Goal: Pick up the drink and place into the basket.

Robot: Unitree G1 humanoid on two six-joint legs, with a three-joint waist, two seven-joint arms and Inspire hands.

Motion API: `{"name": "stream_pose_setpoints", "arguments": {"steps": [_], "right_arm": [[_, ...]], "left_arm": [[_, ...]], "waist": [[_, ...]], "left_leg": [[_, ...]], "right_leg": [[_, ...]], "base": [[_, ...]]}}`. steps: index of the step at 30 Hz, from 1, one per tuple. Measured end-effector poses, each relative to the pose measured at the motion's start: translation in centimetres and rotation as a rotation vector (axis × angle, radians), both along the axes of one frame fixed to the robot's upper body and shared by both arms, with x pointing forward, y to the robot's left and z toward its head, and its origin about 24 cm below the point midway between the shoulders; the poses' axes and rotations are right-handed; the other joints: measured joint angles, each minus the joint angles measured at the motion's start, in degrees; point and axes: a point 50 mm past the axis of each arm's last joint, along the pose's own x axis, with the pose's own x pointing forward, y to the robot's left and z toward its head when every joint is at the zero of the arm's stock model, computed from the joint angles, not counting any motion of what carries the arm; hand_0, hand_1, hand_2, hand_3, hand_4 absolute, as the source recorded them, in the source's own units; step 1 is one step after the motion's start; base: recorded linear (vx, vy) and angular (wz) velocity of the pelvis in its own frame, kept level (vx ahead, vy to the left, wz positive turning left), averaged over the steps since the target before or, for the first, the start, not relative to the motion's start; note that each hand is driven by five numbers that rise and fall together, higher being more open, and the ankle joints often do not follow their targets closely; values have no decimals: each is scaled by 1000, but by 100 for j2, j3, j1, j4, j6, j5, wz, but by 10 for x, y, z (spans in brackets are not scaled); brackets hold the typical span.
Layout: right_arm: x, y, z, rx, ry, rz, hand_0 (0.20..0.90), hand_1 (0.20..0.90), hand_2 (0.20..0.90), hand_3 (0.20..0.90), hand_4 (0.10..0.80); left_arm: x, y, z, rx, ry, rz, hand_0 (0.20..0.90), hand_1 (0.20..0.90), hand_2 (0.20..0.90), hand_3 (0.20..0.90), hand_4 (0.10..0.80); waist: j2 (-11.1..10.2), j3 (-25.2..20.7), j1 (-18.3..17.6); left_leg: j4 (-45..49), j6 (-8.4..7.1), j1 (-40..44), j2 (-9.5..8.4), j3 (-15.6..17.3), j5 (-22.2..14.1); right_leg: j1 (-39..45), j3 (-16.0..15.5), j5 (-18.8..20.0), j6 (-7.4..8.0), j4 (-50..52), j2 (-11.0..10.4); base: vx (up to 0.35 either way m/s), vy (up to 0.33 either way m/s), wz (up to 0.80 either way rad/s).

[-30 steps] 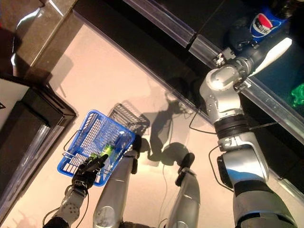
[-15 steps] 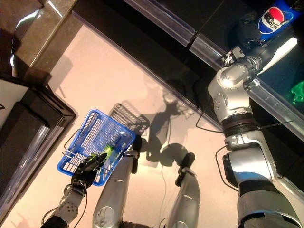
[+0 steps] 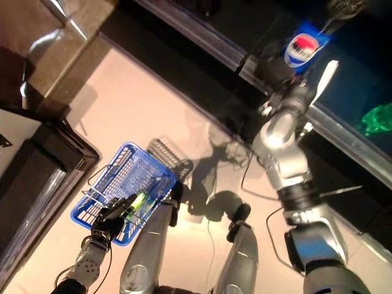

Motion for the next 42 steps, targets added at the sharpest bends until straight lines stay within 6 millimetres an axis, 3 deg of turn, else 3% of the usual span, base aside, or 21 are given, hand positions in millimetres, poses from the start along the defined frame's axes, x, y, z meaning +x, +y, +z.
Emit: {"name": "stream_pose_setpoints", "arguments": {"steps": [6,12,14,16,18,21,24,27,31,42], "right_arm": [[-18,14,-22,-93,68,189,300,300,300,200,100],[-30,30,-26,-140,81,331,300,300,300,200,100],[-33,35,-28,-150,85,372,300,300,300,200,100],[-36,48,-42,-146,132,438,300,300,300,200,100],[-41,57,-52,-162,174,488,300,300,300,200,100],[-47,67,-72,-173,256,544,300,300,300,200,100],[-49,73,-78,-187,290,572,300,300,300,200,100],[-52,83,-86,-175,327,607,300,300,300,200,100],[-55,96,-90,-139,341,627,300,300,300,200,100],[-61,127,-112,-80,422,628,300,300,300,200,100]], "left_arm": [[-27,2,-8,-29,21,40,300,300,300,200,100],[-36,1,1,-55,-40,46,300,300,300,200,100],[-33,-1,7,-63,-71,34,300,300,300,200,100],[-32,-1,13,-81,-108,29,300,300,300,200,100],[-30,-3,19,-90,-129,17,300,300,300,200,100],[-27,-12,31,-113,-183,-24,300,300,300,200,100],[-21,-22,42,-141,-224,-75,300,300,300,200,100],[-17,-31,49,-165,-236,-135,300,300,300,200,100],[-15,-33,58,-166,-246,-202,300,300,300,200,100],[-1,-58,108,-187,-454,-456,300,300,300,200,100]], "waist": [[0,-3,-8],[37,-17,20],[65,-23,13],[68,-23,42],[75,-27,69],[93,-42,158],[97,-47,255],[95,-50,435],[83,-56,724],[64,-67,1090]], "left_leg": [[-330,-102,821,-82,-83,21],[-794,-132,1365,-70,-309,41],[-897,-139,1445,-24,-333,45],[-1111,-304,1692,77,-349,158],[-1204,-325,1805,100,-408,192],[-1419,-400,2034,122,-517,404],[-1488,-459,2025,85,-635,443],[-1568,-448,2156,68,-671,441],[-1708,-431,2423,31,-719,432],[-1737,-438,2445,-54,-1029,444]], "right_leg": [[584,-17,-268,-39,281,-96],[1033,-209,-360,-130,173,-12],[1132,-291,-383,-159,140,15],[1321,-337,-417,-231,53,125],[1470,-450,-498,-246,41,131],[1734,-612,-600,-210,-84,160],[1858,-783,-626,-167,-199,143],[2235,-1035,-626,-79,-432,148],[2663,-1104,-710,18,-638,172],[2920,-1401,-791,37,-728,157]], "base": [[68,31,8],[71,13,6],[38,-24,11],[21,-38,-1],[31,-58,10],[9,-48,21],[34,-69,27],[34,-44,31],[25,-53,30],[1,-50,16]]}}
